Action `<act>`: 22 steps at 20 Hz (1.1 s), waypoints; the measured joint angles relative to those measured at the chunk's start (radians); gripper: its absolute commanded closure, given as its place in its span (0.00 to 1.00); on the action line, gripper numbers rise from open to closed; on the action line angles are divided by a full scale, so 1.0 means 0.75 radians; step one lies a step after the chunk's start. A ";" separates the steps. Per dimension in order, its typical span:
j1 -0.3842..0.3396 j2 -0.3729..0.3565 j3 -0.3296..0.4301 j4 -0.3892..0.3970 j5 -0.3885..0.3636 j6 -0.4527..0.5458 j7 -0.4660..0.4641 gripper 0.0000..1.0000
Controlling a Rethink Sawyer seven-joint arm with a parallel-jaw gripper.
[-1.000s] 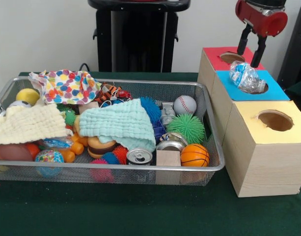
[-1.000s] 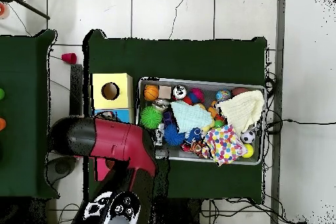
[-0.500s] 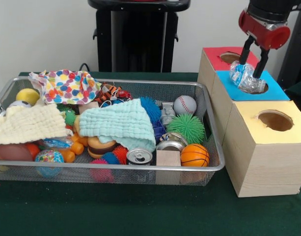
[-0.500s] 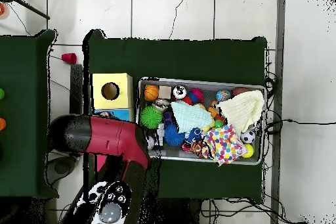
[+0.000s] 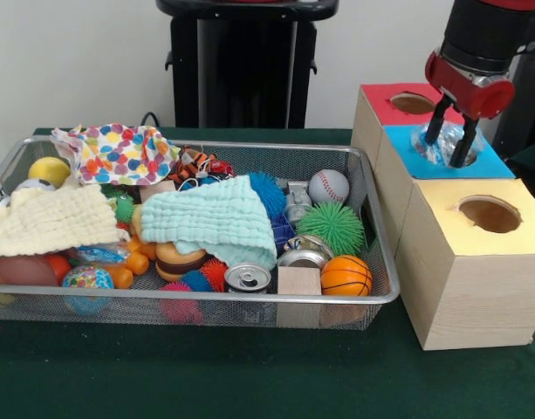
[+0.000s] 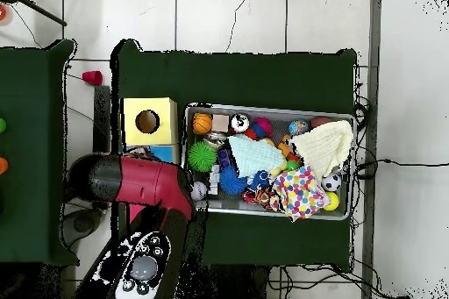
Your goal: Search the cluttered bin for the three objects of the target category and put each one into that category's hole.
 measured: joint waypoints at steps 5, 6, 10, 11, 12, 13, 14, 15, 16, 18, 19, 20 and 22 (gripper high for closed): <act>-0.003 0.024 0.001 0.001 0.046 -0.088 0.000 0.00; -0.003 0.025 0.001 0.003 0.051 -0.096 0.000 0.00; -0.002 0.021 0.002 0.014 0.067 -0.101 0.000 0.00; -0.002 0.020 0.002 0.014 0.068 -0.101 0.000 0.00; -0.003 0.020 0.002 0.015 0.068 -0.101 0.000 0.00; -0.003 0.019 0.002 0.015 0.068 -0.101 0.000 0.00; -0.003 0.018 0.002 0.016 0.068 -0.101 0.000 0.00; -0.003 0.017 0.002 0.016 0.068 -0.099 0.000 0.00; -0.003 0.012 0.000 0.016 0.068 -0.088 0.000 0.00; -0.003 -0.007 -0.004 0.016 0.068 -0.032 0.000 0.00; -0.003 -0.017 -0.008 0.015 0.068 0.000 0.000 0.00; -0.003 -0.026 -0.012 0.014 0.068 0.032 0.000 0.00; -0.003 -0.040 -0.017 0.014 0.068 0.071 0.000 0.00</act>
